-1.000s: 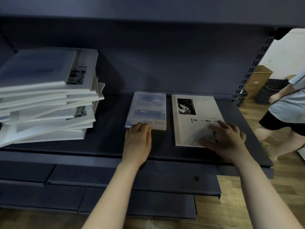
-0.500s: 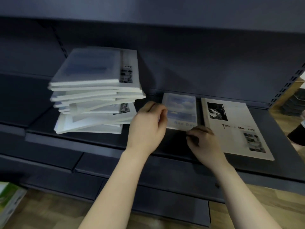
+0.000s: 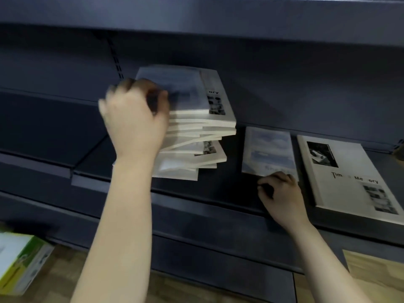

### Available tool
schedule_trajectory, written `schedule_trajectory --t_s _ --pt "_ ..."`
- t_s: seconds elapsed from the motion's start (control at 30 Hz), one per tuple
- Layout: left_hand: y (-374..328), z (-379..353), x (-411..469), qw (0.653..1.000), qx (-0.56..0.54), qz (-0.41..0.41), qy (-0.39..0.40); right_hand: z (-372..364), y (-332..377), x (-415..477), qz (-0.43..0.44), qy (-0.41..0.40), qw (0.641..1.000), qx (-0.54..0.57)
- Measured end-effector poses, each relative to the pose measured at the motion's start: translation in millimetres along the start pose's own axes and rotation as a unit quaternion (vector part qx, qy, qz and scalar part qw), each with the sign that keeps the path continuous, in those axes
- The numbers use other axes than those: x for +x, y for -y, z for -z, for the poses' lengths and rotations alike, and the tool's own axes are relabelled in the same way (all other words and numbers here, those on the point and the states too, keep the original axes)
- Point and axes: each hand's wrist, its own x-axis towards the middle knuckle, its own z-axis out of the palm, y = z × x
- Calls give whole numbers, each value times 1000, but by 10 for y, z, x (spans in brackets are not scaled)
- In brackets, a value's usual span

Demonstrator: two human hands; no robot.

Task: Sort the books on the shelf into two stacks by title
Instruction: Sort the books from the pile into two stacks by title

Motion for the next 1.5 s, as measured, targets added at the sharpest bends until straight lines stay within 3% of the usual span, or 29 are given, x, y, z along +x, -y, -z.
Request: schedule_trajectory --t_s 0.2,0.4,1.0,1.07,1.2,1.33,1.5 --pt "185 -51 96 997 -12 69 23 -113 4 25 -4 -35 999 -29" --pt "250 -73 79 984 -31 147 96 -169 13 4 -3 -64 997 -48" --pt "63 58 255 987 -95 104 79 -172 7 -20 2 -76 996 -40" --pt "19 79 236 964 -211 143 80 -172 7 -19 3 -75 996 -42" --pt "-132 149 117 885 -401 229 65 -158 9 -18 8 -67 997 -45" --pt "-343 147 -90 835 -491 235 76 -120 -13 -10 5 -53 998 -14" --pt "-768 -21 -486 797 -551 211 128 80 -69 19 -16 -79 985 150"
